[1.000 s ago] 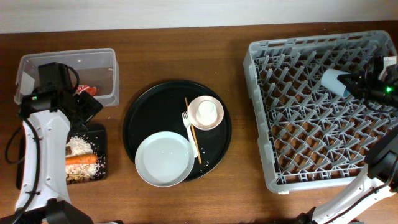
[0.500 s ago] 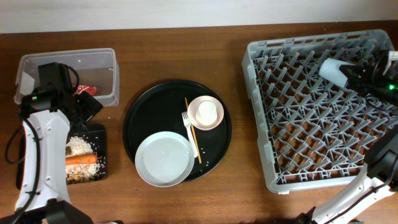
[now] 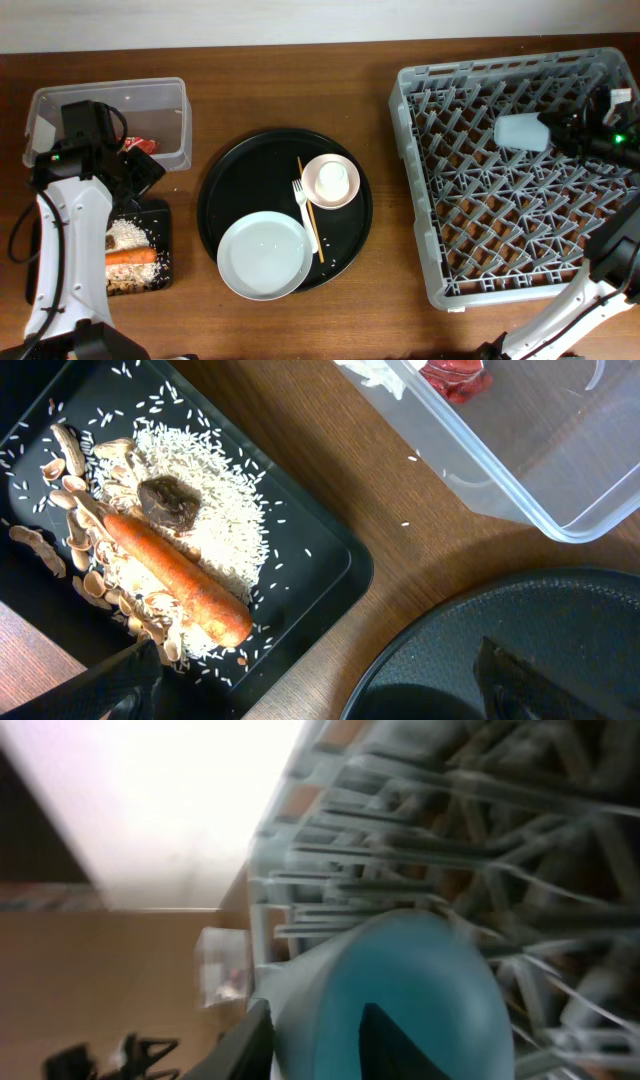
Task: Sort waste into correct bins and load items into the dishwasher rack
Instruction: 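Lower the blue cup upside down into the rack and open the right gripper, then reach the right gripper to the white cup in the pink bowl and grasp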
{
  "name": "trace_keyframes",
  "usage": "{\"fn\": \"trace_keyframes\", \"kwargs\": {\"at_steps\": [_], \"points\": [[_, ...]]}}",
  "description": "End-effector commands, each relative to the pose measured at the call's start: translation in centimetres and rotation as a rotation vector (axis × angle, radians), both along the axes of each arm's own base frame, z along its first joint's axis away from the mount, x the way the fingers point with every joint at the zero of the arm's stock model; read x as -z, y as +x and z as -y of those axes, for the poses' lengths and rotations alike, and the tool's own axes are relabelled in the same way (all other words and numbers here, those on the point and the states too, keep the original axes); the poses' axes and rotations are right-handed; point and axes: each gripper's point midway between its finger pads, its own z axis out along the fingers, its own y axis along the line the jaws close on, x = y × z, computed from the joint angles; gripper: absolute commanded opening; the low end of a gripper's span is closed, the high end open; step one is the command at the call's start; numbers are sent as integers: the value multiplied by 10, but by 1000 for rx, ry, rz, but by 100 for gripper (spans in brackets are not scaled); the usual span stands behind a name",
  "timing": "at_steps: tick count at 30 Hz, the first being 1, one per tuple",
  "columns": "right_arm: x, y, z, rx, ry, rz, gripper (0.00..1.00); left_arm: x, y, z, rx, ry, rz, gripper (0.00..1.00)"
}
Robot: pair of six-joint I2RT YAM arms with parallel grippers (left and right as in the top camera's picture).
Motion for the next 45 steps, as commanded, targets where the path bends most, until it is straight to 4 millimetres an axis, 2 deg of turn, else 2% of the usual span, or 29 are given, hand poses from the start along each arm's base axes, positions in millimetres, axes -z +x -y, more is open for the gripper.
{"fn": "trace_keyframes", "kwargs": {"at_steps": [1,2,6,11,15,16,19,21,22,25,28,30,32,34,35,38,41,45], "points": [[32,-20,38,124,-234,-267,28,-2,0,-2,-15,2,5,99],[33,-25,46,160,-289,-319,27,-2,1,-2,-15,2,5,99],[31,-33,58,229,-350,-398,27,-2,0,-2,-16,2,5,99],[45,-49,74,290,-432,-524,26,-2,1,-2,-15,2,5,99],[46,-52,76,306,-435,-548,27,-2,0,-2,-15,2,5,99],[43,-53,76,309,-434,-549,30,-2,1,-2,-15,2,5,99],[23,-55,76,337,-442,-541,35,-2,0,-2,-15,2,5,99],[-6,-58,77,369,-479,-509,36,-2,0,-2,-15,2,5,99],[-27,-61,74,388,-495,-474,36,-2,1,-2,-15,2,5,99],[-76,-66,57,400,-540,-379,37,-2,0,-2,-15,2,5,99],[-121,-68,18,358,-591,-280,37,-2,0,-2,-15,2,5,99],[-144,-67,-19,278,-638,-200,37,-2,0,-2,-15,2,5,99],[-165,-64,-76,135,-694,-92,39,-2,1,-2,-15,2,5,99],[-172,-60,-143,-53,-735,5,49,-2,1,-2,-15,2,5,99],[-171,-60,-169,-126,-742,30,53,-2,1,-2,-15,2,5,99],[-151,-63,-249,-336,-790,51,58,-2,1,-2,-15,2,5,99],[-120,-62,-300,-407,-895,-2,59,-2,0,-2,-15,2,5,99],[-79,-57,-343,-427,-1040,-59,65,-2,0,-2,-15,2,5,99]]}}
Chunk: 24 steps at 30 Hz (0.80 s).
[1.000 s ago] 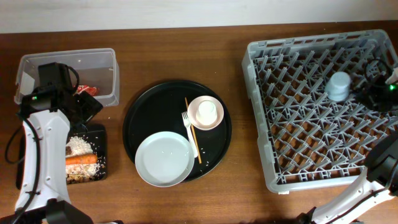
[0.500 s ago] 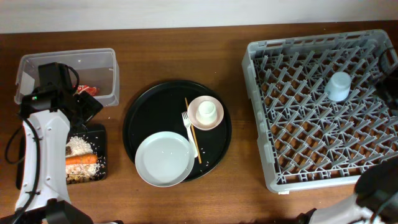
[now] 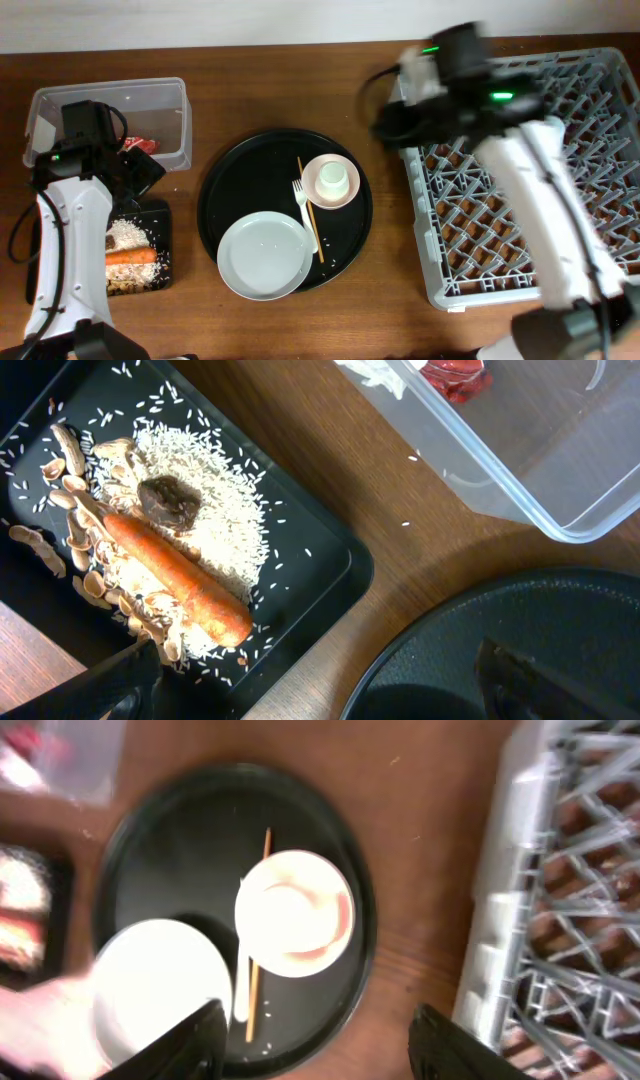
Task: Sort waste into correct bins and load items into the dishwasher rack
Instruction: 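Reach the right gripper to the white cup in the pink bowl and grasp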
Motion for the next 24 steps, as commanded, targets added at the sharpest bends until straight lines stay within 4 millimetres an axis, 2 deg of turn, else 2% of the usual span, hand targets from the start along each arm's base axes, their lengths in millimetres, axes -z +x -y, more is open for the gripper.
{"fn": "trace_keyframes", "kwargs": {"at_steps": [1,2,4,8,14,24], "points": [[38,10,-17,77,-179,-6,69,-2,1,-2,-15,2,6,99],[57,11,-33,55,-202,-30,73,-2,1,-2,-16,3,6,99],[90,14,-53,29,-223,-70,74,-2,1,-2,-16,3,6,99],[122,21,-70,3,-239,-92,74,-2,1,-2,-16,3,6,99],[144,25,-76,8,-241,-117,74,-2,1,-2,-15,2,6,99],[173,15,-85,-12,-276,-163,74,-2,1,-2,-15,2,5,99]]}}
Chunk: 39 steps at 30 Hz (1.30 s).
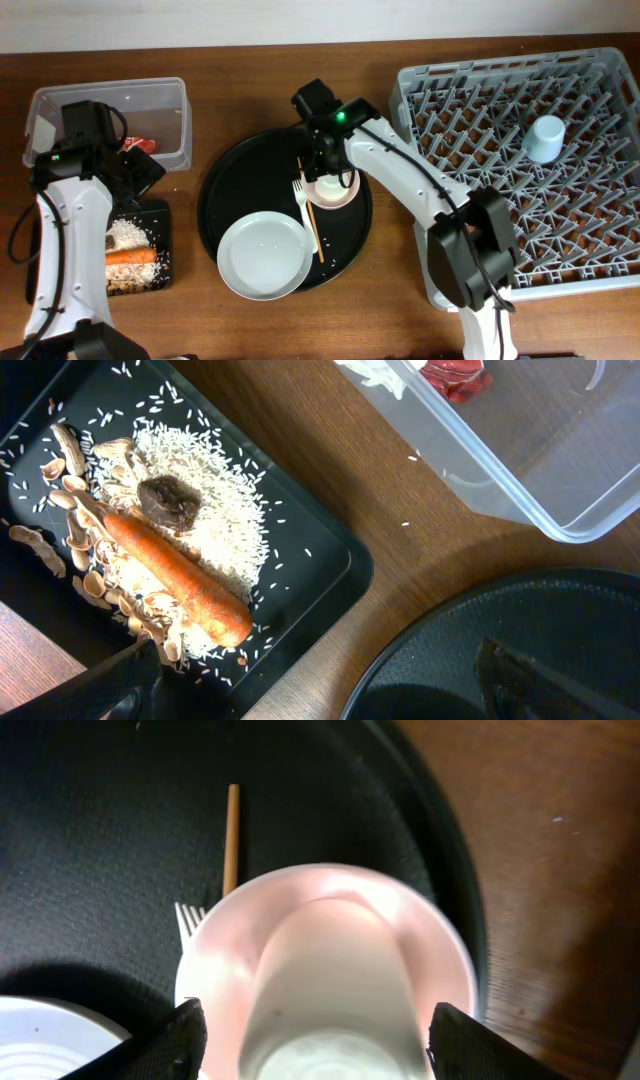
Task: Sort waste into correct bins and load items into the dishwasher rack
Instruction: 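Reach the right gripper to the white cup in the pink bowl and grasp, then carry the white cup to the rack, set it down, release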
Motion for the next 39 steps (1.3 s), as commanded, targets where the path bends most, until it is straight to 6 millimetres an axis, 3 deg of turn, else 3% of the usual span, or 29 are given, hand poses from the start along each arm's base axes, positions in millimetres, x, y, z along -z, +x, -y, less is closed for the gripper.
{"fn": "trace_keyframes", "kwargs": {"at_steps": [1,18,24,27,31,36,39], "points": [[15,-7,0,2,-34,-21,74,-2,1,-2,-15,2,5,99],[23,-22,12,10,-78,-83,72,-2,1,-2,-15,2,5,99],[23,-21,11,10,-75,-75,55,-2,1,-2,-15,2,5,99],[20,-18,12,13,-80,-64,51,-2,1,-2,-15,2,5,99],[-3,-11,13,22,-72,-28,47,-2,1,-2,-15,2,5,99],[-65,3,33,77,-29,33,44,-2,0,-2,-15,2,5,99],[-102,11,55,128,-6,73,43,-2,1,-2,-15,2,5,99]]}}
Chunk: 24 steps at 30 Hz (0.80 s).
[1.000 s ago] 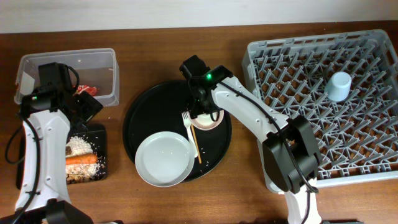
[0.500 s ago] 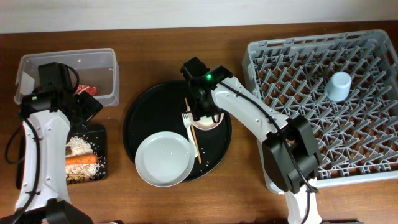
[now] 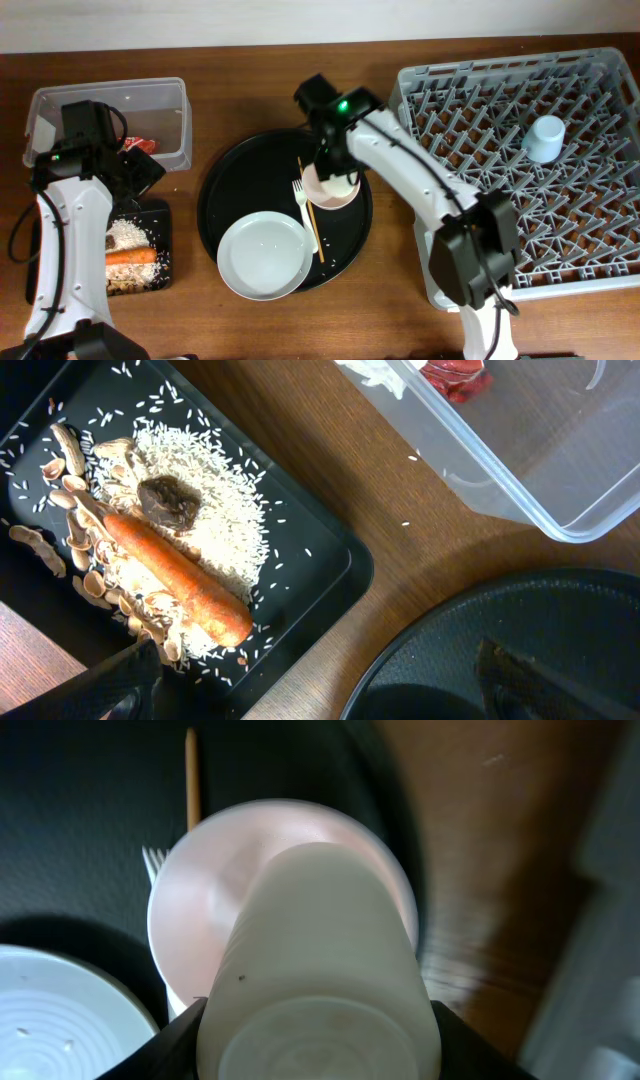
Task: Sort waste into correct bins and load items into the dishwasher rack
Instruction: 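Carry the white cup to the rack, set it down, release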
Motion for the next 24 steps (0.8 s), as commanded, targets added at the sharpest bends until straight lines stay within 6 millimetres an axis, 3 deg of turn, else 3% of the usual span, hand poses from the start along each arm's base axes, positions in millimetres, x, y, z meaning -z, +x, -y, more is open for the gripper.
{"fn": "trace_keyframes", "kwargs": {"at_steps": [1,6,10,19,21,24], "points": [[-84,21,37,99,58,152,42,-2,1,-2,-15,2,6,99],[-159,29,109,223,85,263,43,-2,1,-2,-15,2,6,99],[-188,18,194,380,51,282,43,-2,1,-2,-15,2,6,99],[-184,-37,387,865,-36,215,44,-2,1,-2,-15,2,6,99],[-178,-50,417,963,-35,200,44,-2,1,-2,-15,2,6,99],[-165,-61,443,1048,-36,175,45,-2,1,-2,-15,2,5,99]]}}
